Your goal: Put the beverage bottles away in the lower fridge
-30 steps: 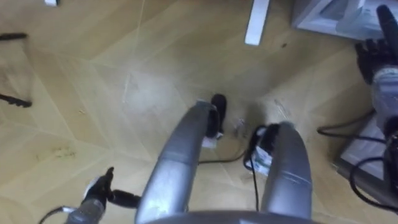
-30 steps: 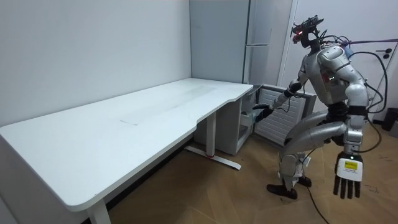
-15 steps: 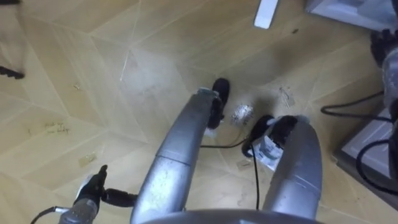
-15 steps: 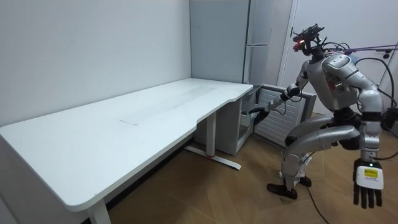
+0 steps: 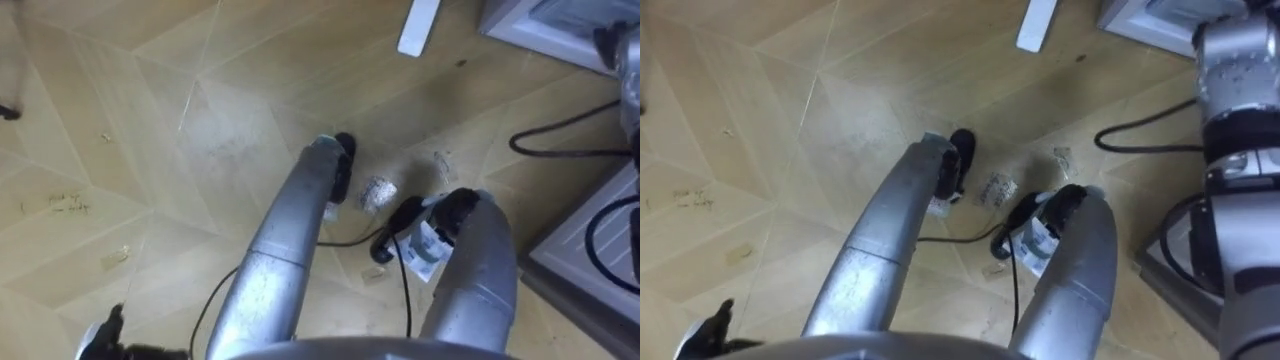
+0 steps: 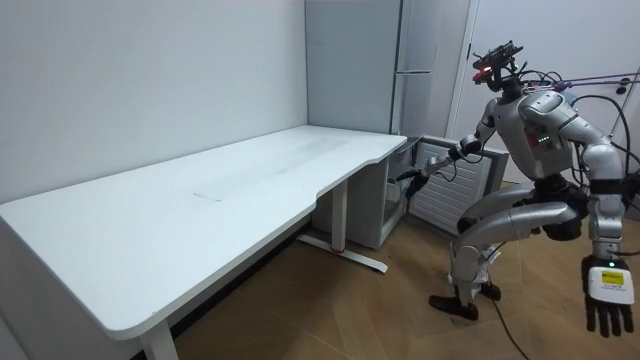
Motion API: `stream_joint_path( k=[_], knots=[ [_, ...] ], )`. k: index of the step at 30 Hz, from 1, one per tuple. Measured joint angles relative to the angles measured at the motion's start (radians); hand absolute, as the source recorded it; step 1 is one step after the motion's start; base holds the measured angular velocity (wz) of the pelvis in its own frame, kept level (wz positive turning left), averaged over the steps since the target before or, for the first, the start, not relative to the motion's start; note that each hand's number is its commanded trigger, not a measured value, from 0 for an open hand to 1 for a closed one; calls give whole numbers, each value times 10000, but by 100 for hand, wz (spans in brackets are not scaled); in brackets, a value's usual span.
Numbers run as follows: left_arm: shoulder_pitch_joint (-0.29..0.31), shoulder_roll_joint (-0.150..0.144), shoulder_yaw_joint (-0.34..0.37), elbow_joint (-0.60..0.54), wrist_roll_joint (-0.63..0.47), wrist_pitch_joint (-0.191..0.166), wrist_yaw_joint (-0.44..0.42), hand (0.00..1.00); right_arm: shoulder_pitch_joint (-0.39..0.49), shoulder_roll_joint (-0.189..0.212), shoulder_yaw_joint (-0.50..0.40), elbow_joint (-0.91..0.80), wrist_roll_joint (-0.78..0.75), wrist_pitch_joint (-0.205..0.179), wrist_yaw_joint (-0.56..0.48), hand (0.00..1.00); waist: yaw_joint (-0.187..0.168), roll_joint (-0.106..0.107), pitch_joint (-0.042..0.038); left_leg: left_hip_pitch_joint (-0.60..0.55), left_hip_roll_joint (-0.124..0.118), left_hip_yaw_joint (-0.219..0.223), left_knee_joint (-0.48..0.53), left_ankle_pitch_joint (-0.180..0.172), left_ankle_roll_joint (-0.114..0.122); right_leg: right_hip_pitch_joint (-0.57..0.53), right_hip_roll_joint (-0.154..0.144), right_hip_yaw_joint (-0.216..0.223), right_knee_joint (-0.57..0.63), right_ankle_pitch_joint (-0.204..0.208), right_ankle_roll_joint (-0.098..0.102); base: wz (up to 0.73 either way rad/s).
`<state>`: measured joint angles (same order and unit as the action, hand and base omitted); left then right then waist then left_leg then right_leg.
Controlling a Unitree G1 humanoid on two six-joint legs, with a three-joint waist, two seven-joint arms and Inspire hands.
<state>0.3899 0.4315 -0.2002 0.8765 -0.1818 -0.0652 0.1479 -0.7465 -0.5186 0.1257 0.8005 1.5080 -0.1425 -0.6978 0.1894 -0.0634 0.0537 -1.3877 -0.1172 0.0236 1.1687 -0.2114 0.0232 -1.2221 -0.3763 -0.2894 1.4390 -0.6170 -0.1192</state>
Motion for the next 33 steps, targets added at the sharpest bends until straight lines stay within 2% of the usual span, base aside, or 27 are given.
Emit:
stream_joint_path(
  k=[6, 11, 15, 21, 24, 33],
  knots=[
    [73, 102, -4, 7, -5, -50, 2, 0, -227, 1, 518, -203, -644, 0, -906, 0, 119, -26, 1, 14, 104, -290, 448, -204, -208, 276, 121, -298, 261, -290, -225, 1],
    [75, 179, -10, 132, -13, -224, 24, 0, -421, -3, 974, -216, -1042, 1, -1427, 0, 120, -28, -3, 131, 100, -396, 466, -187, -241, 526, 104, -495, 250, -336, -294, 5],
    [75, 355, -14, 166, -29, -345, 33, 0, -439, -11, 1284, -208, -1537, 31, -1663, 0, 200, -25, -3, 321, 45, -609, 406, -224, -244, 885, 134, -735, 69, -421, -335, 8],
    [91, 483, -230, 244, -51, -490, 31, 0, -438, -19, 1461, -208, -1827, 110, -2002, 0, 411, -22, -2, 529, 59, -570, 240, -231, -227, 1096, 122, -760, -116, -387, -246, 1],
    [97, 566, -397, 235, -47, -501, 31, 0, -438, -19, 1612, -211, -1963, 112, -2099, 0, 408, -22, -2, 572, 39, -568, 193, -235, -218, 1148, 119, -761, -175, -395, -217, 0],
    [104, 575, -586, 258, -235, -633, 95, 0, -437, -18, 1839, -272, -2016, 115, -2293, 0, 389, -13, -1, 720, 17, -569, -116, -231, -212, 1260, 124, -795, -498, -305, -87, 0]
  ],
)
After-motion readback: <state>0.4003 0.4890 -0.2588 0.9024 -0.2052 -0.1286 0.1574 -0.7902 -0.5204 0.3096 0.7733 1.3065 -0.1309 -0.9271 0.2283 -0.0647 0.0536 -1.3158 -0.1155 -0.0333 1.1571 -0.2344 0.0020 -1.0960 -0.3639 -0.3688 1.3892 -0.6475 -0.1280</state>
